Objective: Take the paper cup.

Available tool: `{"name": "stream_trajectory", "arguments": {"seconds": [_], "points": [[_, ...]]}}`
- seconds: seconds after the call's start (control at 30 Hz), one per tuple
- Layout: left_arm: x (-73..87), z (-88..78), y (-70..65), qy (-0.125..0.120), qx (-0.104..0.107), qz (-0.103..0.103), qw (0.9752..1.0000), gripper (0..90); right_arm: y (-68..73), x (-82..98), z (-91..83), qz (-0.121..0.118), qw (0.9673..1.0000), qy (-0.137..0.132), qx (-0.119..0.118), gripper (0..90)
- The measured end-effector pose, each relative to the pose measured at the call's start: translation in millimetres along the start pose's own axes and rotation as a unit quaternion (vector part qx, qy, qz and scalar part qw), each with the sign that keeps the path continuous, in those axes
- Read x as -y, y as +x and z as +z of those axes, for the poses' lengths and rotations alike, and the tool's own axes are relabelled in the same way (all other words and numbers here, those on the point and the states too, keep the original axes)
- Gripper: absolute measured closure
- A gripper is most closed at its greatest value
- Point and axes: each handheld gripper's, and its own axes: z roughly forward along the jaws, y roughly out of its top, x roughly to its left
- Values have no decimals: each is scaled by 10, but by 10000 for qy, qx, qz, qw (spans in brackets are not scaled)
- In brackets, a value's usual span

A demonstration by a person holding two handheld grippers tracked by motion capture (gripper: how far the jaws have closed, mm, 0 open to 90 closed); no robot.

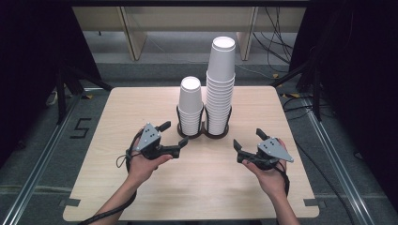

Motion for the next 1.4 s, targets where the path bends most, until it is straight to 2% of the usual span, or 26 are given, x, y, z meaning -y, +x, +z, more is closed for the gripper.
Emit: {"name": "stream_trajectory", "arguments": {"seconds": [0.13, 0.4, 0.43, 0.53, 0.57, 0.63, 0.67, 0.73, 0.77, 0.83, 0.9, 0.93, 1.0, 1.03, 1.07, 1.13, 1.17, 1.3, 1.37, 1.4], "points": [[-164, 100, 9, -17, -27, 158, 9999, 133, -21, -108, 41, -11, 10000, -51, -42, 94], [-386, 229, -3, -41, 91, 273, 9996, 136, -65, -290, 101, -4, 10000, -15, -50, 93], [-409, 243, -7, -46, 101, 303, 9995, 136, -72, -321, 120, -9, 9999, -108, -60, 93], [-520, 319, -25, -105, 135, 339, 9993, 137, -80, -394, 131, 12, 10000, -43, -30, 93], [-550, 340, -26, -102, 142, 364, 9992, 138, -91, -430, 153, -43, 9999, -144, -27, 93], [-635, 404, -29, -72, 144, 421, 9990, 139, -93, -501, 159, 20, 10000, -68, -23, 93], [-690, 444, -26, -51, 111, 454, 9989, 137, -110, -547, 175, -43, 9999, -146, -12, 91], [-780, 506, -25, 5, 73, 509, 9987, 136, -123, -644, 194, 12, 9999, -153, -38, 91], [-813, 534, -26, 37, 68, 513, 9987, 131, -149, -748, 217, 10, 9999, -165, -25, 91], [-909, 617, -16, 124, 71, 538, 9985, 130, -159, -801, 237, 46, 9998, -202, -4, 91], [-986, 681, -7, 160, 33, 581, 9982, 130, -189, -930, 272, 43, 9998, -171, 4, 91], [-1042, 728, -2, 210, 31, 589, 9980, 129, -202, -1061, 312, 179, 9998, -118, -16, 91], [-1118, 797, 0, 269, 28, 588, 9979, 129, -215, -1116, 329, 150, 9998, -154, -9, 91], [-1154, 843, 6, 360, 24, 590, 9976, 125, -222, -1191, 345, 186, 9997, -160, -24, 91], [-1205, 932, 17, 445, -32, 608, 9972, 118, -250, -1343, 397, 144, 9997, -201, -41, 91], [-1224, 977, 21, 499, -42, 637, 9967, 121, -263, -1483, 455, 243, 9994, -214, -86, 91], [-1241, 1019, 26, 529, -42, 640, 9965, 121, -263, -1483, 455, 243, 9994, -214, -86, 91], [-1303, 1150, 45, 612, -72, 592, 9963, 125, -279, -1769, 589, 144, 9996, -215, -97, 91], [-1311, 1200, 46, 688, -61, 585, 9959, 126, -275, -1800, 611, 139, 9996, -230, -100, 91], [-1314, 1224, 46, 702, -57, 568, 9959, 127, -265, -1837, 638, 210, 9995, -157, -145, 91]]}}
